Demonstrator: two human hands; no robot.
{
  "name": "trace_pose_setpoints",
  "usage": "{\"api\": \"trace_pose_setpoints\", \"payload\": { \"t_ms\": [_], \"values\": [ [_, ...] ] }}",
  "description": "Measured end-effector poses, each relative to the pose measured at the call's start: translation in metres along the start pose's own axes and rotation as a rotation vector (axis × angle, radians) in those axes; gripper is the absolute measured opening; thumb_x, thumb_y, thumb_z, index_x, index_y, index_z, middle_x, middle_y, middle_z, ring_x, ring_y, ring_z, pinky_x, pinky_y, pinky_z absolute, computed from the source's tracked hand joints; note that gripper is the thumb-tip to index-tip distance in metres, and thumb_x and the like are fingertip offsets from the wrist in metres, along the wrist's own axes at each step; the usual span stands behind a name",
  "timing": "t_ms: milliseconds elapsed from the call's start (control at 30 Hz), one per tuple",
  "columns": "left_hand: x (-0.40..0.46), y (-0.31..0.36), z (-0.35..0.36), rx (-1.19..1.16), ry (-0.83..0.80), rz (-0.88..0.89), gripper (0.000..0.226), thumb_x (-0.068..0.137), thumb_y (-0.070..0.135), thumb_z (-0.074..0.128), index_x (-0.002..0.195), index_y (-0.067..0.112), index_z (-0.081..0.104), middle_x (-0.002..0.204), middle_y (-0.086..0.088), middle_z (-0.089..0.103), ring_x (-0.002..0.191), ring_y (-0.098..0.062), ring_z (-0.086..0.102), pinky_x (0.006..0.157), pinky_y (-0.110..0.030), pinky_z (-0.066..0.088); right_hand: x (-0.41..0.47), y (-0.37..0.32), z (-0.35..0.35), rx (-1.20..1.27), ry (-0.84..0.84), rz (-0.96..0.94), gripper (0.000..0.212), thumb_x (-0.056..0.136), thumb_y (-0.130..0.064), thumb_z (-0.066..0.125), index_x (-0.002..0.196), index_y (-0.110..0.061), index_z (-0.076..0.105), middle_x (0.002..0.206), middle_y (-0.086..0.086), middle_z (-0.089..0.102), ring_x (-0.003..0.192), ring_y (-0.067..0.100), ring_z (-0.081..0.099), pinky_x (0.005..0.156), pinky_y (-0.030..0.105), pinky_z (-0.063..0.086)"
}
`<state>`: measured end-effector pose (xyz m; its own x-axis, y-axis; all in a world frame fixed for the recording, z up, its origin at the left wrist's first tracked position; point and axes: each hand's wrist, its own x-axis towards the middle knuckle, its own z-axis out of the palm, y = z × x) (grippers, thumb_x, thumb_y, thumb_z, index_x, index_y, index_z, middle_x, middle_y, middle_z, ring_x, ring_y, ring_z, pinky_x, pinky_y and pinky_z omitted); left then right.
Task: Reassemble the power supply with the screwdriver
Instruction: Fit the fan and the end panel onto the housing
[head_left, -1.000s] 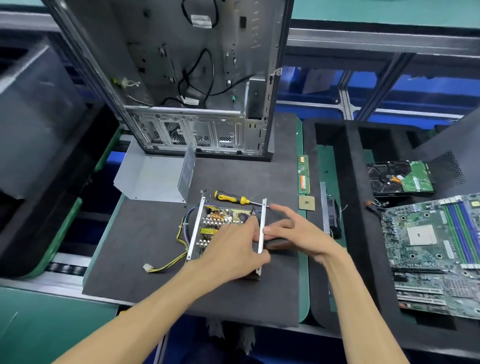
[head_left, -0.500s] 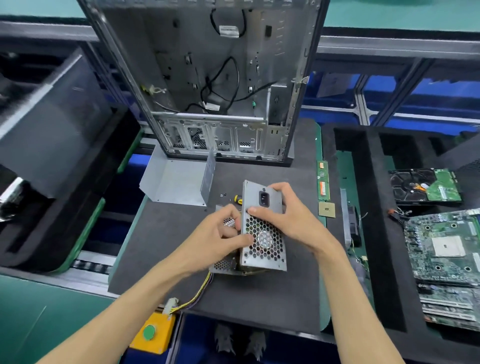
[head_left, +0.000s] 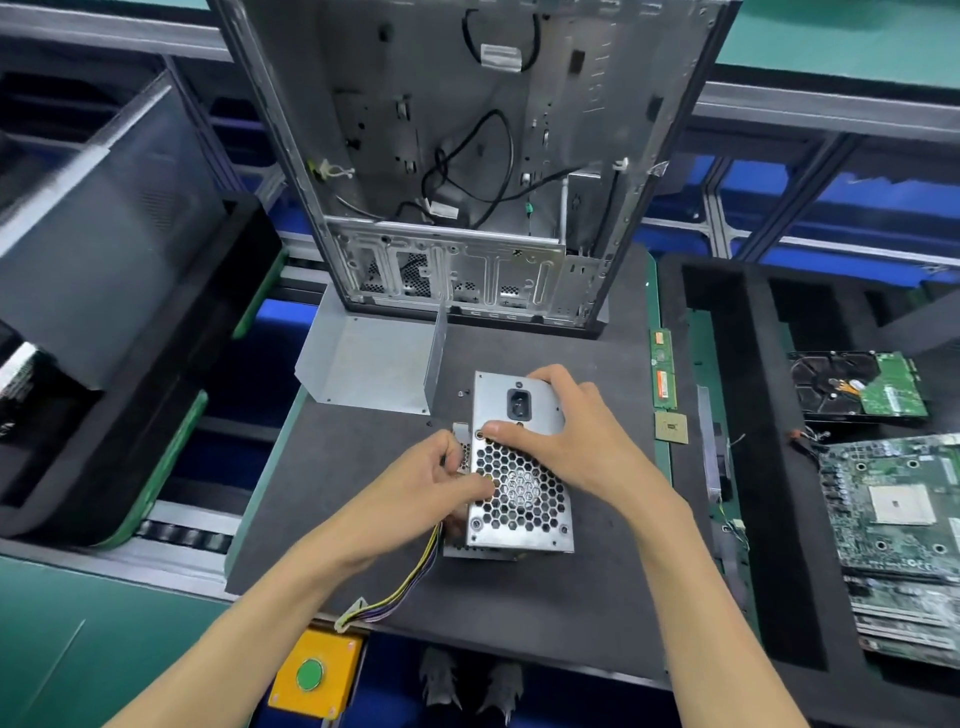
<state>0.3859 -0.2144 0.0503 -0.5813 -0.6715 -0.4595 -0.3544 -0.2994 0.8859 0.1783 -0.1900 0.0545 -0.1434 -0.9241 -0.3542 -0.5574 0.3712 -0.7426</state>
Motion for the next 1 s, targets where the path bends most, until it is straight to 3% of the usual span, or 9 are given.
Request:
{"api": "trace_pose_setpoints", "payload": {
  "t_ms": [133,233,367,467,600,700,767,833,1000],
  "values": [
    [0.003,0.005,-0.001,-0.042,-0.042,-0.091,0.054,0.069,0.042,0.078,0.088,0.017,0.034,0.071,-0.002,0.06,0.065,-0.021,0.062,0.06,-0.029,0.052,0.005,0.011,-0.005,0.172,0.043,-0.001,0.062,0.081,-0.081,0.049,0.135,-0.053,0.04,0.124,-0.01,0.053,0.105,0.004,0.056,0.079,0.025,0.043],
    [0.004,0.006,-0.004,-0.051,-0.068,-0.129,0.051,0.073,0.039,0.078,0.09,0.016,0.036,0.061,0.008,0.062,0.06,-0.018,0.063,0.059,-0.03,0.053,0.017,0.028,-0.008,0.247,0.234,0.109,0.029,0.107,-0.038,0.038,0.125,-0.03,0.059,0.109,-0.002,0.069,0.091,0.011,0.065,0.07,0.027,0.049],
    [0.004,0.01,-0.006,0.035,-0.081,-0.153,0.058,0.066,0.051,0.077,0.093,0.017,0.039,0.082,-0.011,0.073,0.065,-0.019,0.062,0.064,-0.032,0.053,0.027,0.048,0.003,0.002,0.235,0.073,0.025,0.098,-0.009,0.054,0.112,-0.028,0.066,0.097,-0.003,0.055,0.079,0.017,0.055,0.074,0.026,0.041],
    [0.004,0.011,-0.007,0.052,-0.097,-0.144,0.054,0.07,0.048,0.078,0.095,0.017,0.042,0.087,-0.018,0.068,0.068,-0.011,0.065,0.067,-0.031,0.055,0.029,0.05,0.018,-0.175,0.148,0.012,0.047,0.092,-0.006,0.053,0.07,-0.044,0.035,0.079,-0.007,0.033,0.085,0.022,0.03,0.061,0.022,0.026],
    [0.005,0.012,-0.007,0.031,-0.087,-0.116,0.047,0.074,0.039,0.078,0.096,0.016,0.043,0.075,-0.006,0.066,0.066,-0.013,0.065,0.073,-0.037,0.058,0.033,0.051,0.025,-0.326,0.202,0.031,0.05,0.093,-0.003,0.044,0.068,-0.038,0.018,0.077,-0.007,0.029,0.089,0.021,0.031,0.06,0.028,0.019],
    [0.003,0.012,-0.006,0.019,-0.108,-0.124,0.052,0.073,0.043,0.079,0.097,0.015,0.042,0.076,-0.002,0.073,0.067,-0.015,0.065,0.074,-0.038,0.055,0.037,0.051,0.021,-0.412,0.235,0.081,0.032,0.094,-0.006,0.042,0.07,-0.025,0.036,0.074,-0.004,0.03,0.086,0.025,0.034,0.07,0.033,0.021],
    [0.002,0.012,-0.009,0.025,-0.163,-0.136,0.057,0.076,0.052,0.078,0.098,0.015,0.041,0.086,-0.005,0.078,0.073,-0.018,0.069,0.074,-0.037,0.054,0.038,0.053,0.017,-0.397,0.264,0.096,0.011,0.097,-0.012,0.047,0.094,-0.019,0.055,0.079,-0.003,0.034,0.088,0.026,0.034,0.073,0.035,0.026],
    [0.002,0.011,-0.018,0.026,-0.151,-0.129,0.052,0.086,0.056,0.071,0.098,0.013,0.045,0.091,-0.008,0.079,0.077,-0.023,0.074,0.068,-0.034,0.055,0.037,0.053,0.014,-0.386,0.249,0.118,0.015,0.098,-0.017,0.049,0.109,-0.018,0.06,0.087,0.001,0.042,0.091,0.027,0.036,0.075,0.037,0.031],
    [0.024,-0.017,-0.048,0.252,0.364,-0.148,0.032,0.095,0.044,0.064,0.09,0.014,0.052,0.079,-0.005,0.074,0.07,-0.018,0.067,0.069,-0.034,0.051,0.043,0.054,0.002,-0.199,0.302,0.297,0.024,0.106,-0.026,0.043,0.098,-0.01,0.058,0.099,0.012,0.065,0.099,0.035,0.051,0.082,0.04,0.043]
  ]
}}
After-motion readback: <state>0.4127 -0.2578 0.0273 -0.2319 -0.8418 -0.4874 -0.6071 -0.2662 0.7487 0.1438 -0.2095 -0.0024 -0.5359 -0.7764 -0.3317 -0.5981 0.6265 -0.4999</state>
